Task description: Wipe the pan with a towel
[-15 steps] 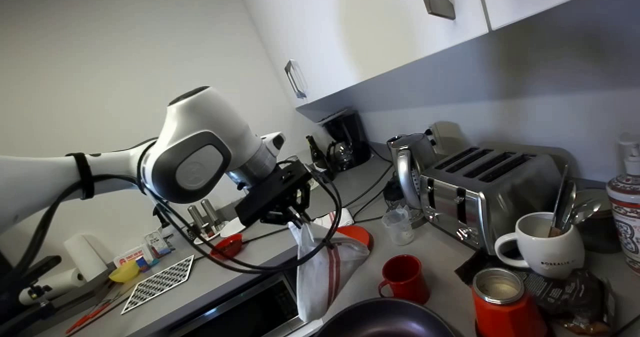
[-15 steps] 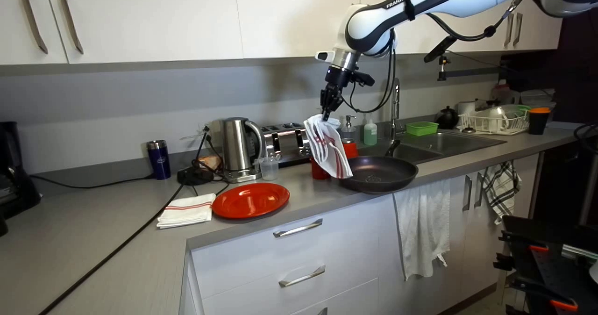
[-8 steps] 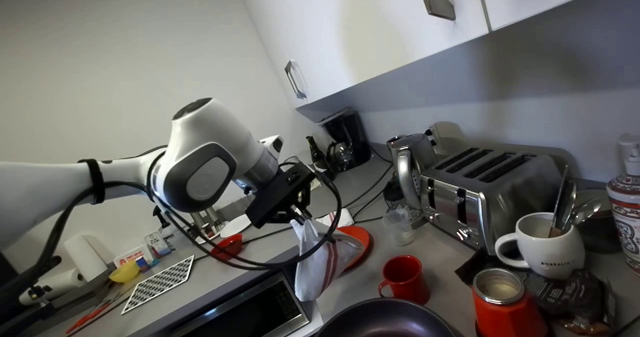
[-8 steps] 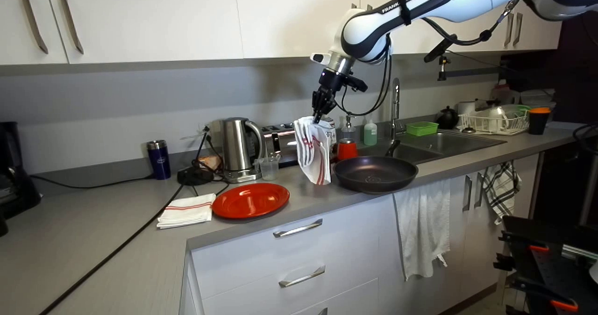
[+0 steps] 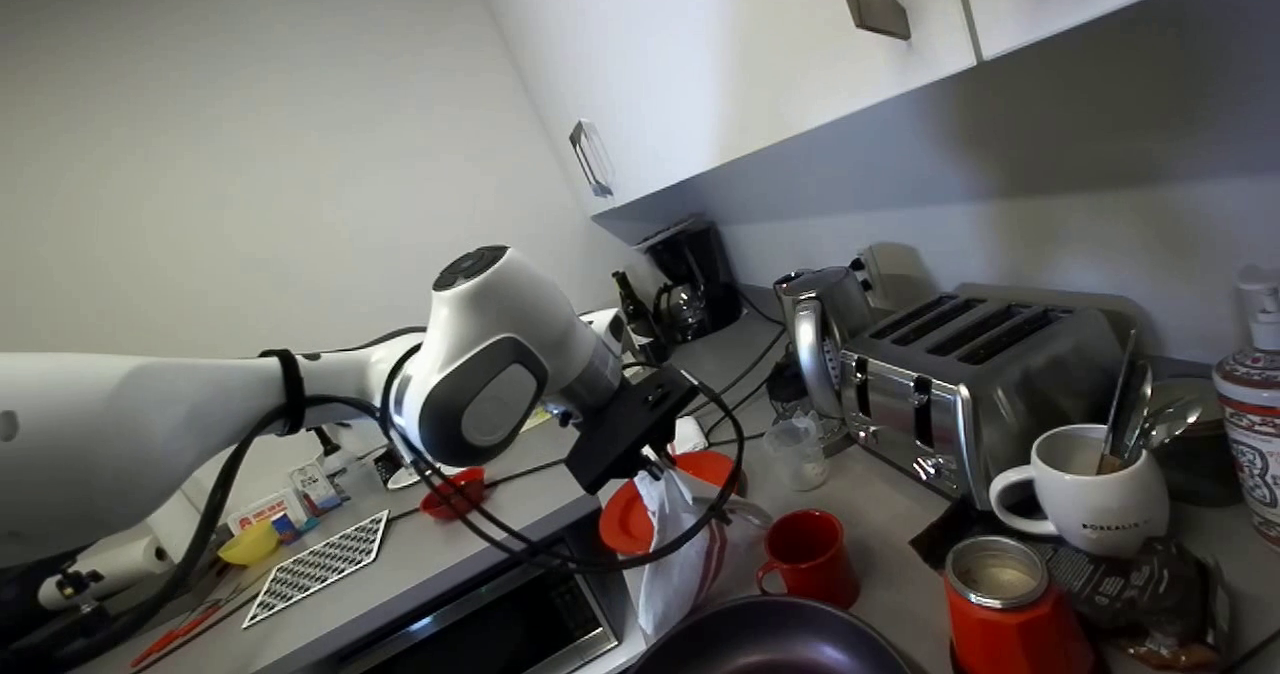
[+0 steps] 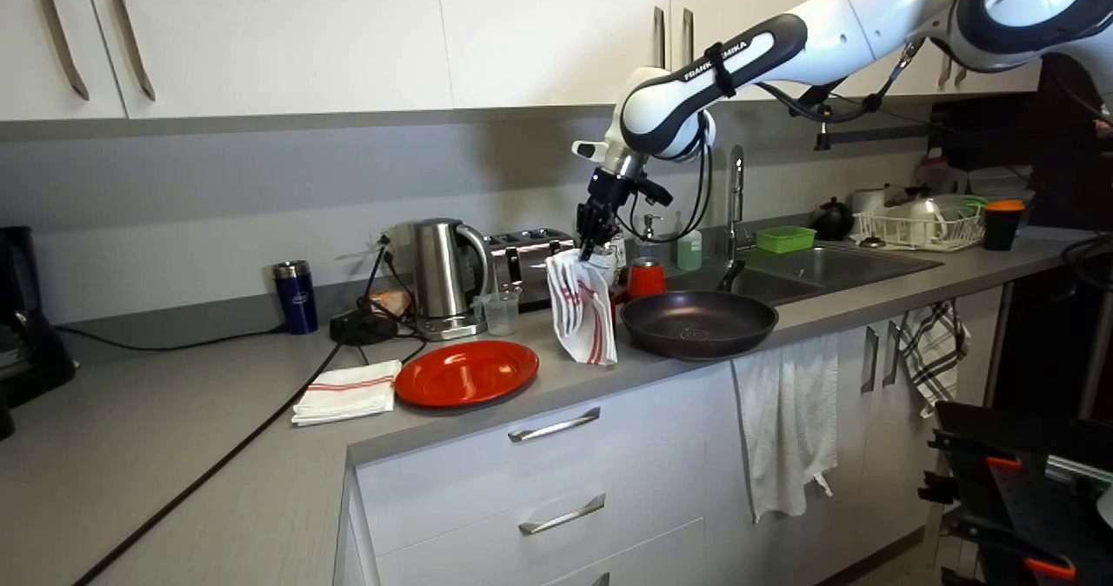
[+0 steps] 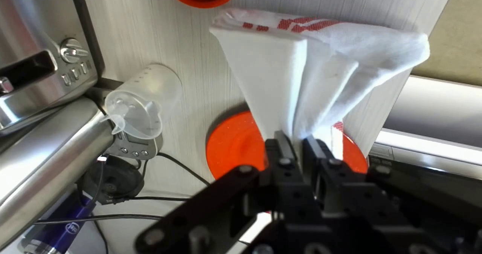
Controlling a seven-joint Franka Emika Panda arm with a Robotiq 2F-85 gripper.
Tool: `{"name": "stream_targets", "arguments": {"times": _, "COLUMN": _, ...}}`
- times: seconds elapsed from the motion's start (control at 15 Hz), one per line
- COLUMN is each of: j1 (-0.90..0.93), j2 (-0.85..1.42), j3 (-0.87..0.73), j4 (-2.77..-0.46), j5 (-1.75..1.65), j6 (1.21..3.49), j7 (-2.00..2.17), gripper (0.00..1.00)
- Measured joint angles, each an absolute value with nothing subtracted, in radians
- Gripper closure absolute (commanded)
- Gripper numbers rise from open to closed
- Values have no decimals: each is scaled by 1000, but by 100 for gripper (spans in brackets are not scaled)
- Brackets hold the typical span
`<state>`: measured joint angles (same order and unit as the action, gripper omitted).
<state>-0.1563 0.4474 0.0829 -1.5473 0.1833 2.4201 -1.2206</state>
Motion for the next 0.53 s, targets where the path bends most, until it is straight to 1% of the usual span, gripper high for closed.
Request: {"name": "stream_targets", "arguments": {"times": 0.53, "j1": -164, "j2": 538, "j3": 125, "j4": -1398, "j5": 187, "j6": 2417, "j7": -1260, "gripper": 94}}
